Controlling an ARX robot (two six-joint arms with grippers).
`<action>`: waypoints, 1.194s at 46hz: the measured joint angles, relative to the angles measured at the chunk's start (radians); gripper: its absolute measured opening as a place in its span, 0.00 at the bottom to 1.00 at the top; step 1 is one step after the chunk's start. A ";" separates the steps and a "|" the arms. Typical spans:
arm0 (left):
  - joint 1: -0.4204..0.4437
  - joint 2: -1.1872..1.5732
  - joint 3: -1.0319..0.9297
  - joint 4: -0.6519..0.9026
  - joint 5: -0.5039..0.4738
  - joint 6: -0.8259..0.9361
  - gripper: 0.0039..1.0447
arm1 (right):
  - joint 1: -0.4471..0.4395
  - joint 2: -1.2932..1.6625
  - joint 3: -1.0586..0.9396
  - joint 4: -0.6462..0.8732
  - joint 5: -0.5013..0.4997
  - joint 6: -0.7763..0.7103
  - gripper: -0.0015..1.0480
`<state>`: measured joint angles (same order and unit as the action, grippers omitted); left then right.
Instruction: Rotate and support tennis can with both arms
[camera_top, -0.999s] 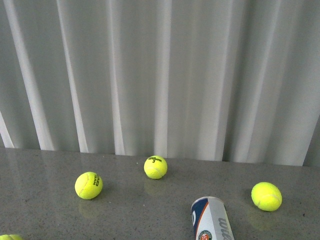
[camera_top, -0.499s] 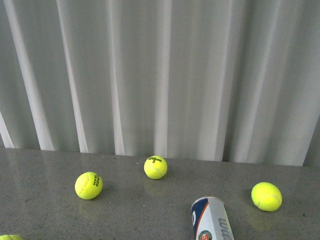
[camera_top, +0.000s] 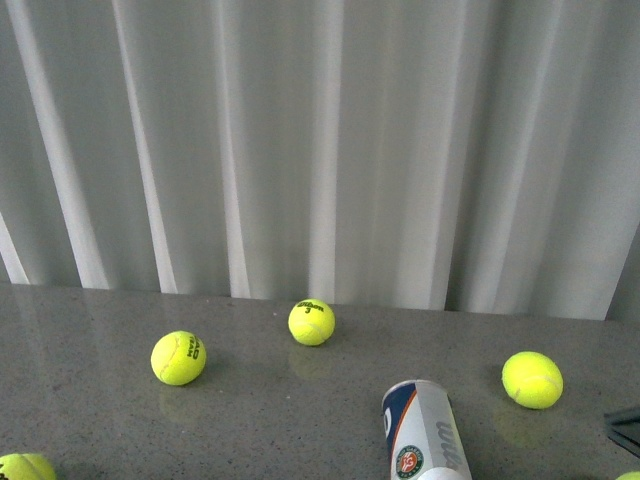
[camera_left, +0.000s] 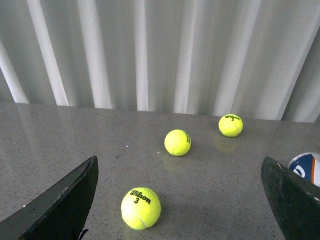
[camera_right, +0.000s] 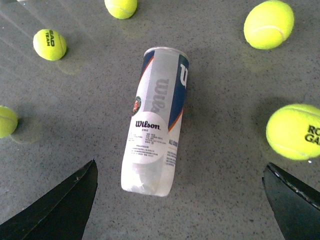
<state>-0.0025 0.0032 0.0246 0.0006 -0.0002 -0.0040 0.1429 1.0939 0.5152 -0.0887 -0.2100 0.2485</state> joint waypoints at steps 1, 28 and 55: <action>0.000 0.000 0.000 0.000 0.000 0.000 0.94 | 0.009 0.026 0.016 0.001 0.003 0.004 0.93; 0.000 0.000 0.000 0.000 0.000 0.000 0.94 | 0.166 0.726 0.410 0.002 0.127 0.089 0.93; 0.000 0.000 0.000 0.000 0.000 0.000 0.94 | 0.197 0.965 0.528 0.019 0.134 0.145 0.93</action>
<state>-0.0025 0.0032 0.0246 0.0006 -0.0002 -0.0040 0.3401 2.0590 1.0431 -0.0700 -0.0765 0.3935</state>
